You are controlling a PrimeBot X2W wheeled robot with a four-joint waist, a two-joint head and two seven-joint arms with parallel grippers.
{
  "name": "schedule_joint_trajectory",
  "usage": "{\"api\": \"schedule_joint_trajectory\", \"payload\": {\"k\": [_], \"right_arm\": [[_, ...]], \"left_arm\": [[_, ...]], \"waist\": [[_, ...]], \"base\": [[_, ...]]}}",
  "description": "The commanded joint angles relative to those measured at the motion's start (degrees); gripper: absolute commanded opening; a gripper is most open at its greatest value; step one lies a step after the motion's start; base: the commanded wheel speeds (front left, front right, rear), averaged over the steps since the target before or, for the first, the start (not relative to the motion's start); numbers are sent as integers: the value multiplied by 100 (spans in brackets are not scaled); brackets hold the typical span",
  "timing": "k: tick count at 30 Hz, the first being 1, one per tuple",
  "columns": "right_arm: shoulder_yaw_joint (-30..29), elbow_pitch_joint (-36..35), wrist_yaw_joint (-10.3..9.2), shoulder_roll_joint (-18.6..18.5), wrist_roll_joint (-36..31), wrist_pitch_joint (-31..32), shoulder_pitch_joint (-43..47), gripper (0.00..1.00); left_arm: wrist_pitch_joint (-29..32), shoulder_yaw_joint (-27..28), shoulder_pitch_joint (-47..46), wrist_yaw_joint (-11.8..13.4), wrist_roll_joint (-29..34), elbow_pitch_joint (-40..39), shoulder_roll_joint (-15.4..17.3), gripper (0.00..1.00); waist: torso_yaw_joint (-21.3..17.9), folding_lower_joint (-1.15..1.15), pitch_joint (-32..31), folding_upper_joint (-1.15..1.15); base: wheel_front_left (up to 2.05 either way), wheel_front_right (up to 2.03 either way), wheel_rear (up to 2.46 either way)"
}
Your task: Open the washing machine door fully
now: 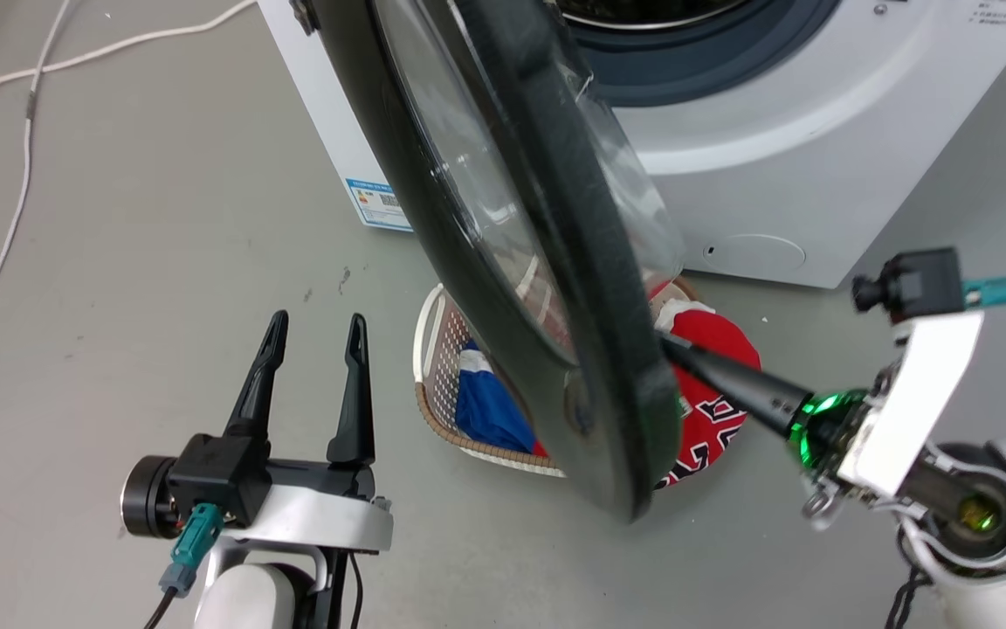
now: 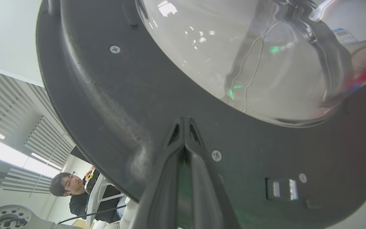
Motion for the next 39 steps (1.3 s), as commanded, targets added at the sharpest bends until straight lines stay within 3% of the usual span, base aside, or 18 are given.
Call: {"api": "schedule_joint_trajectory", "payload": {"k": [1, 24, 33, 38, 39], "right_arm": [[55, -41, 14, 57, 16, 5, 106, 0], [724, 86, 14, 824, -44, -163, 905, 0], [258, 50, 14, 831, 153, -679, 1546, 0], [-460, -228, 13, 853, -115, -1620, 2080, 0], [-553, -279, 14, 885, -146, -1785, 2148, 14]], "left_arm": [[-16, 9, 60, 9, 11, 10, -5, 100], [-16, 121, 393, -46, 121, 50, -6, 100], [-16, 240, 775, -41, 176, 127, -6, 100], [-16, 324, 1062, -44, 215, 113, -6, 100], [-16, 338, 1102, -43, 211, 106, -6, 100]], "waist": [[19, 1, -48, 0], [73, 1, -437, 0], [-71, 1, -1006, 0], [-230, 1, -1355, 0], [-258, 1, -1394, 0]], "base": [[0, 0, 0], [0, 0, 0], [0, 0, 0], [0, 0, 0], [0, 0, 0]]}}
